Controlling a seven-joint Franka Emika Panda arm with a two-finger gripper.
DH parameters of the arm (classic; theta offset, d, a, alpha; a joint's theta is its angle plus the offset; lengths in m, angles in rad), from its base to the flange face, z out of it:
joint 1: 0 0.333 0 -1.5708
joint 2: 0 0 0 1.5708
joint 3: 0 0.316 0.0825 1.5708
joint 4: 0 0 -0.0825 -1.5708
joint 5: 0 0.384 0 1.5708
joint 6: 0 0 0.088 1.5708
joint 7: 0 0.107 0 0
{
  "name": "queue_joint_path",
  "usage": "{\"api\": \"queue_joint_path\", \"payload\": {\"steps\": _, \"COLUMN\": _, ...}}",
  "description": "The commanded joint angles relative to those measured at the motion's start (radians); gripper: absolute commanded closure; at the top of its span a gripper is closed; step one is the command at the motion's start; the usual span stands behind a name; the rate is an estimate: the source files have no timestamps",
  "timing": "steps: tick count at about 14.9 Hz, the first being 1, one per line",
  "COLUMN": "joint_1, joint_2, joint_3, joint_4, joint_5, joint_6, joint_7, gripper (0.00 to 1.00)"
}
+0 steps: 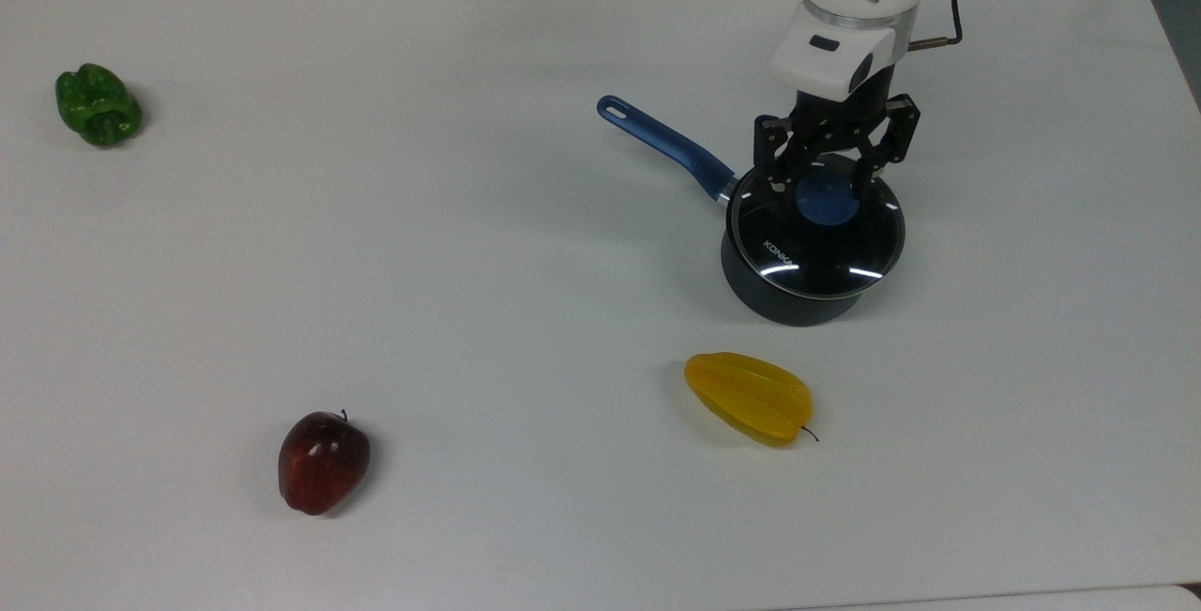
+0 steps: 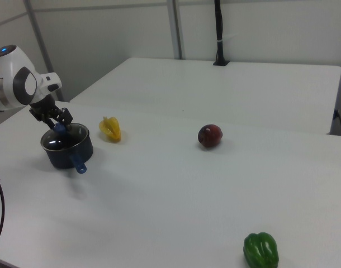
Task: Open lid
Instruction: 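Close the gripper on the blue knob of the glass lid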
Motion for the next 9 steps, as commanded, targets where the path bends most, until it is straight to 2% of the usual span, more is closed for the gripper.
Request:
{"api": "queue_joint_path", "payload": {"steps": 1, "joint_1": 0.016, "joint_2": 0.004, "joint_3": -0.013, "joint_4": 0.004, "joint_5": -0.020, "joint_6": 0.020, "joint_7": 0.035, "gripper": 0.41}}
{"api": "queue_joint_path", "payload": {"steps": 3, "joint_1": 0.016, "joint_2": 0.001, "joint_3": -0.014, "joint_4": 0.004, "joint_5": -0.020, "joint_6": 0.018, "joint_7": 0.042, "gripper": 0.55}}
{"api": "queue_joint_path", "payload": {"steps": 5, "joint_1": 0.016, "joint_2": -0.004, "joint_3": -0.014, "joint_4": 0.004, "joint_5": -0.020, "joint_6": 0.014, "joint_7": 0.042, "gripper": 0.63}}
{"api": "queue_joint_path", "payload": {"steps": 9, "joint_1": 0.016, "joint_2": -0.033, "joint_3": -0.013, "joint_4": 0.004, "joint_5": -0.009, "joint_6": -0.003, "joint_7": 0.043, "gripper": 0.64}}
